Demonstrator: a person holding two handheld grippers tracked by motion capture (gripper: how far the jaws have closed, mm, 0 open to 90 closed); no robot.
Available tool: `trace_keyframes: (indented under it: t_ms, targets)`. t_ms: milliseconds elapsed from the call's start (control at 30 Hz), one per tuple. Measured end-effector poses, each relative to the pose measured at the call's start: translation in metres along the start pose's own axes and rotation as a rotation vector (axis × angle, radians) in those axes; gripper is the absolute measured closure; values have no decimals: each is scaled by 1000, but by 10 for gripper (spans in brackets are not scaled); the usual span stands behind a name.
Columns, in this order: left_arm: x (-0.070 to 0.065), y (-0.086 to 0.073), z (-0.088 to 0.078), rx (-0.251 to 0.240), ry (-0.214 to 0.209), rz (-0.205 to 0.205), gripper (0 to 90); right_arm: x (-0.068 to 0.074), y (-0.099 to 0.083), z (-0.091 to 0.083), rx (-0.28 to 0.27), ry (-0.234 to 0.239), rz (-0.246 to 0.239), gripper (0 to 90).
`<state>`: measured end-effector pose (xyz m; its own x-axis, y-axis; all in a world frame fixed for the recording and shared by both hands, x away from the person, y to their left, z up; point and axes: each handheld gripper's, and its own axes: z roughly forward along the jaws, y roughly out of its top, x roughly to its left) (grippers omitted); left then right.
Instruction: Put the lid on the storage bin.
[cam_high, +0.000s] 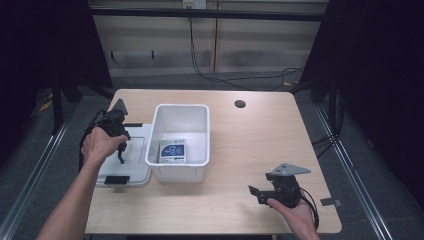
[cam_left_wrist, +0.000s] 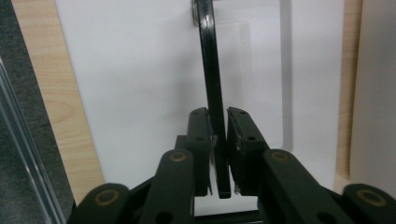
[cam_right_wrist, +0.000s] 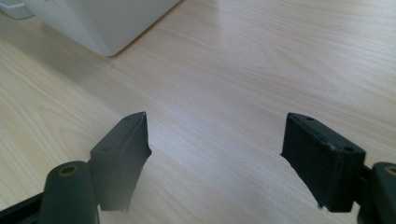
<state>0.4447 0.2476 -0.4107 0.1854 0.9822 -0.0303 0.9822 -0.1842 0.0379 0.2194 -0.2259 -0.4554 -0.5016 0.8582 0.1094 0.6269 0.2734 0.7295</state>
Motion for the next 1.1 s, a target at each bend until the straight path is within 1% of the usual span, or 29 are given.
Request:
trace_keyframes:
  t_ms: [33,100,133,200,233,267,300,333,433,500,600,633,667,700,733,767,800,867,1100]
  targets:
    - [0,1,0,6,9,6,817,0,0,0,1,2,-1,222]
    - [0,1,-1,9,11,4,823,0,0,1,1,3,-3,221]
    - [0,1,-1,15,11,13,825,0,0,1,2,3,-4,221]
    - [0,1,-1,15,11,6,826,0,0,1,2,3,-4,221]
    - [1,1,-1,22,1,10,831,-1,0,1,1,2,-5,221]
    - [1,1,-1,10,-5,4,833,-1,0,1,1,2,-5,221]
    - [1,1,-2,12,-15,5,838,0,0,1,1,3,-3,221]
    - [1,0,-1,12,-21,-2,845,0,0,1,1,4,-3,221]
    - [0,0,-2,16,-28,4,849,0,0,0,2,3,-1,221]
    - [1,0,-3,13,-28,-2,850,0,0,0,1,3,-1,221]
    - [-1,0,-6,13,-28,15,850,0,0,0,2,4,-1,221]
    - [-1,0,-7,11,-27,11,850,0,0,0,2,3,-1,221]
    - [1,0,-9,15,-29,21,850,0,0,0,2,3,-1,221]
    - [1,-1,-10,11,-34,12,850,0,0,0,2,3,-2,221]
    - [2,-1,-11,14,-37,18,850,0,0,0,2,3,-1,221]
    - [2,-2,-12,11,-35,11,850,0,0,0,2,2,0,221]
    - [3,-2,-13,16,-35,20,850,0,0,0,2,2,-1,221]
    - [4,-3,-16,14,-43,19,850,0,0,0,2,2,-3,221]
    - [10,-5,-24,15,-36,5,850,0,0,0,3,1,-4,221]
